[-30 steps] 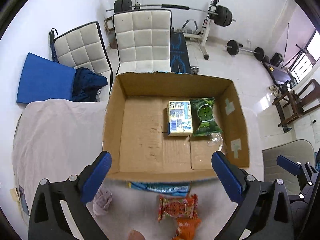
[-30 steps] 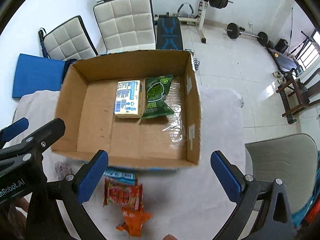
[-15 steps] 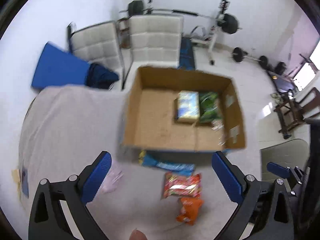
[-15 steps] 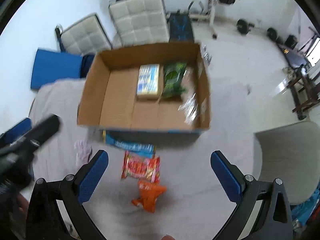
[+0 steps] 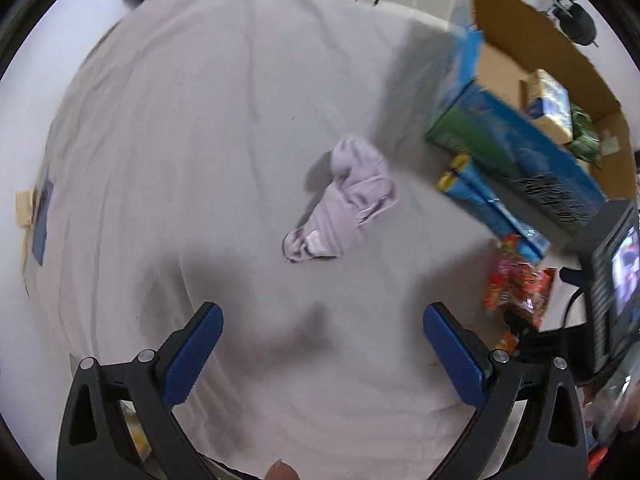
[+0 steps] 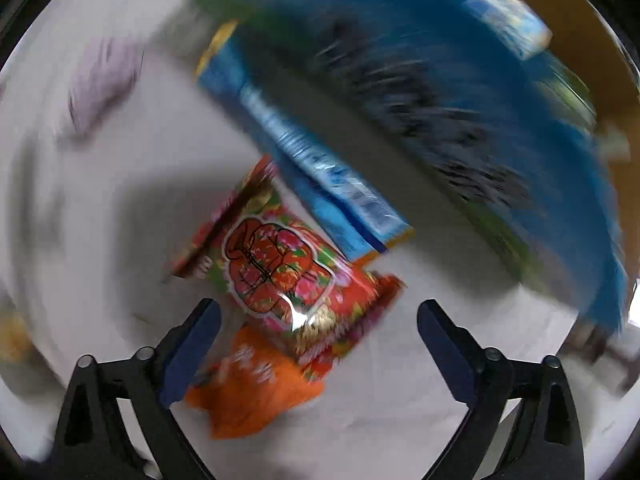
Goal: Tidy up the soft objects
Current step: 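Grasp the lilac sock with the left tool while the right tool grasps the red-orange bag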
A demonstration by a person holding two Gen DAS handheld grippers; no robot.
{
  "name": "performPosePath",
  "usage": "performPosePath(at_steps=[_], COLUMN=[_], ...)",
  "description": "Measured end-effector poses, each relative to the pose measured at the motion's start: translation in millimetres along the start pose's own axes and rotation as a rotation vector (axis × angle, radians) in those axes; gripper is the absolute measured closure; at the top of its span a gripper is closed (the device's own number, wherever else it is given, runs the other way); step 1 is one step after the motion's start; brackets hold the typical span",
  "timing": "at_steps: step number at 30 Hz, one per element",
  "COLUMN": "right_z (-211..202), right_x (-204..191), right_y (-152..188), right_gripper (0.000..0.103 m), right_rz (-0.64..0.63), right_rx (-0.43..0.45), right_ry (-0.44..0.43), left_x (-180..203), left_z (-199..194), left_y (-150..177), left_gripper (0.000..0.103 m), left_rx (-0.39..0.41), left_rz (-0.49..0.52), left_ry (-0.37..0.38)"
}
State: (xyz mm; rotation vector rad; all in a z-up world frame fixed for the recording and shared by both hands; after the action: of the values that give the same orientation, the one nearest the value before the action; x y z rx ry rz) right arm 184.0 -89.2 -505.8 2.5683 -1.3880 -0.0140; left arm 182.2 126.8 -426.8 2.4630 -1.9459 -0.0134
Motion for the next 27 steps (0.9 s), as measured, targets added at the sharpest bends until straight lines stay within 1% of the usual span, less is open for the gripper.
performPosePath(at_steps=[1, 2, 3, 4, 5, 6, 8, 9, 10, 12, 13, 14, 15, 16, 17, 21, 22, 23, 24, 25, 26, 27], right_z=[12.2, 20.3, 24.8, 23.9, 23.3, 23.9, 26.1, 27.9, 27.5, 23.7, 20.7, 18.2, 16.4, 15.2, 14.9, 13.3, 14.3, 17.1, 21.5, 25.4, 28.4, 28.9], right_x=[-5.8, -8.9, -9.0, -8.7, -6.3, -3.5, 1.5, 2.2, 0.1, -2.8, -2.9, -1.3, 1.5, 3.1, 0.7, -11.2, -15.1, -18.8, -20.6, -22.6, -23.6, -28.8], right_y=[1.2, 1.9, 2.5, 0.9, 0.7, 2.5, 8.9, 12.6, 13.9, 12.8, 12.1, 11.2, 10.6, 9.8, 10.3, 5.7, 3.6, 2.4, 3.1, 5.1, 9.6, 10.9], right_gripper=[0.01, 0.02, 0.019, 0.028, 0.034, 0.038, 0.047, 0.048, 0.047, 0.043, 0.039, 0.033, 0.031, 0.03, 0.03, 0.03, 0.03, 0.03, 0.031, 0.035, 0.041, 0.043], right_rz=[-0.045, -0.061, -0.056, -0.033, 0.018, 0.086, 0.257, 0.329, 0.389, 0.448, 0.445, 0.427, 0.411, 0.392, 0.371, 0.203, 0.164, 0.138, 0.13, 0.153, 0.195, 0.237], right_rx=[-0.034, -0.054, -0.064, -0.054, -0.063, -0.085, -0.135, -0.163, -0.171, -0.157, -0.142, -0.124, -0.105, -0.087, -0.076, -0.02, -0.004, -0.006, -0.016, -0.024, -0.046, -0.073], right_ry=[0.018, 0.025, 0.03, 0.011, -0.023, -0.069, -0.199, -0.259, -0.341, -0.454, -0.466, -0.444, -0.403, -0.364, -0.346, -0.159, -0.123, -0.095, -0.076, -0.091, -0.128, -0.164], left_x=[-2.2, -3.0, -3.7, -5.4, -5.4, -5.0, -2.1, -1.9, -0.1, 4.0, 6.6, 10.3, 14.1, 16.8, 21.8, 41.8, 45.1, 50.0, 53.0, 57.0, 58.3, 59.1], left_z=[4.6, 10.3, 13.2, 14.7, 18.2, 21.8, 26.2, 28.1, 31.5, 39.8, 44.1, 50.2, 56.9, 61.5, 68.3, 89.5, 92.6, 97.2, 99.8, 99.6, 97.6, 96.8], left_y=[0.4, -1.1, -2.4, -2.9, -6.1, -9.7, -19.5, -22.8, -28.4, -39.4, -44.2, -49.4, -53.9, -56.2, -58.8, -58.2, -56.6, -52.6, -50.9, -44.9, -40.1, -34.7], left_gripper=[0.0, 0.0, 0.0, 0.0, 0.0, 0.0, 0.0, 0.0, 0.0, 0.0, 0.0, 0.0, 0.0, 0.0, 0.0, 0.0, 0.004, 0.018, 0.028, 0.036, 0.043, 0.045], left_rx=[-0.009, -0.019, -0.021, -0.021, -0.023, -0.028, -0.032, -0.033, -0.035, -0.043, -0.044, -0.05, -0.057, -0.061, -0.069, -0.095, -0.098, -0.103, -0.109, -0.11, -0.104, -0.105], left_rz=[-0.004, -0.011, -0.016, -0.02, -0.025, -0.028, -0.021, -0.016, -0.005, 0.02, 0.035, 0.057, 0.083, 0.103, 0.134, 0.23, 0.242, 0.255, 0.262, 0.264, 0.261, 0.263], left_ry=[0.004, 0.009, 0.01, 0.011, 0.012, 0.011, 0.0, -0.004, -0.014, -0.034, -0.041, -0.05, -0.063, -0.071, -0.079, -0.076, -0.072, -0.068, -0.067, -0.051, -0.051, -0.056])
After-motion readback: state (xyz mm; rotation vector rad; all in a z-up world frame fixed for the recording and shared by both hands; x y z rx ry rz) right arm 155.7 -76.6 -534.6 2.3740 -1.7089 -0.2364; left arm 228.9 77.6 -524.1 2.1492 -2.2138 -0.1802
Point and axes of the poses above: each gripper's, at about its wrist camera, not at the fingertips, and z roughly the way its jaws point, x to its right, y to its underside, the point moved 10 cm from there along z, roughly the way its jaws point, and after that the axes turned 4 degrees about -x, right-handed, at the moved point
